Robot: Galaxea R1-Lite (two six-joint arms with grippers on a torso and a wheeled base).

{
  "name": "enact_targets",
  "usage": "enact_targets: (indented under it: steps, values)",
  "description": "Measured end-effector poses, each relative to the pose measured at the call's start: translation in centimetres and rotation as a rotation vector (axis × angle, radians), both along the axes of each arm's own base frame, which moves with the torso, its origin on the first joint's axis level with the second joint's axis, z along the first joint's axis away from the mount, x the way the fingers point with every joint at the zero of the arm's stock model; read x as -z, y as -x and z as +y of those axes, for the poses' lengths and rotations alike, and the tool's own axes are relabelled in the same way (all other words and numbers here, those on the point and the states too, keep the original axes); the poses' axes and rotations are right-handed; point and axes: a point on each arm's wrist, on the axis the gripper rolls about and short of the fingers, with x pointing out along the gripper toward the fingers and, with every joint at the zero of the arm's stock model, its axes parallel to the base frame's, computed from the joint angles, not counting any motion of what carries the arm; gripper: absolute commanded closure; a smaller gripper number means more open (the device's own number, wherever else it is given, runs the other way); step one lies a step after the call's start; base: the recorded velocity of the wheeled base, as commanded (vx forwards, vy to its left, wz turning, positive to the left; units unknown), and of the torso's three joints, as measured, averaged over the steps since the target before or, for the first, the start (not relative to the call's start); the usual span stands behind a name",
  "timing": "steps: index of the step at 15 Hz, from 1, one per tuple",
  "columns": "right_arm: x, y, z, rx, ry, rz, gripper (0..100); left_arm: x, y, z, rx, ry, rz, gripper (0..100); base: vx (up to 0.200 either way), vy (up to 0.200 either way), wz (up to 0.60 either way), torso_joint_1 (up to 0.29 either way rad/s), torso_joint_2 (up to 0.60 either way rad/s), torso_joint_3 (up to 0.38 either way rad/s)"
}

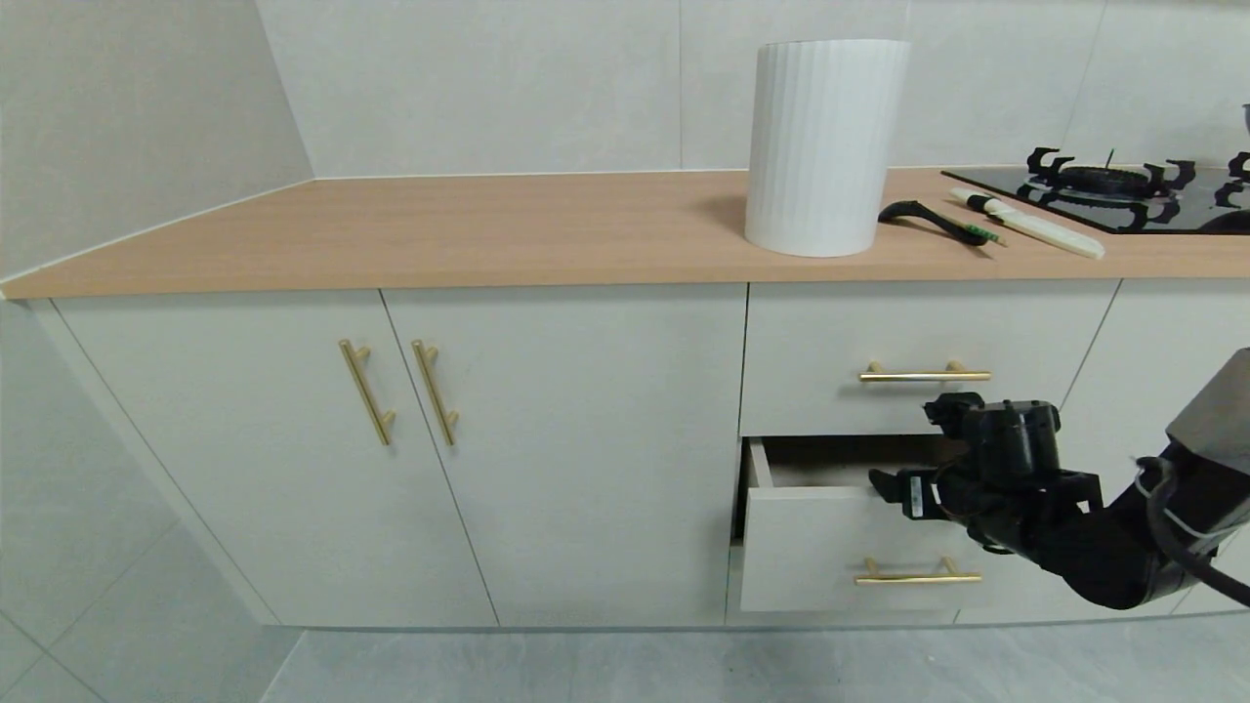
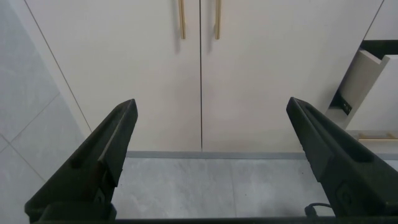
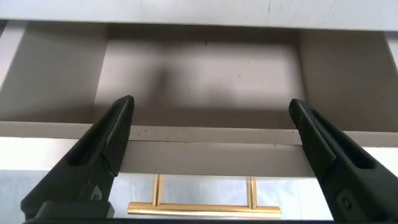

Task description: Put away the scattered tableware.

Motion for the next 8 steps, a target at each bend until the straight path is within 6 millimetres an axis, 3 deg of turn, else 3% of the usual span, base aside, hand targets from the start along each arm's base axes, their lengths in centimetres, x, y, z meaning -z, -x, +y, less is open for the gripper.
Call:
enact_targets:
  steps: [8]
  values:
    - [-3.0, 4.3, -0.8, -0.119, 0.062, 0.272, 0, 0.0, 0.0, 0.0, 0.000, 0.000, 0.000, 0, 0.000, 0.000, 0.00, 0.000, 0.00, 0.000]
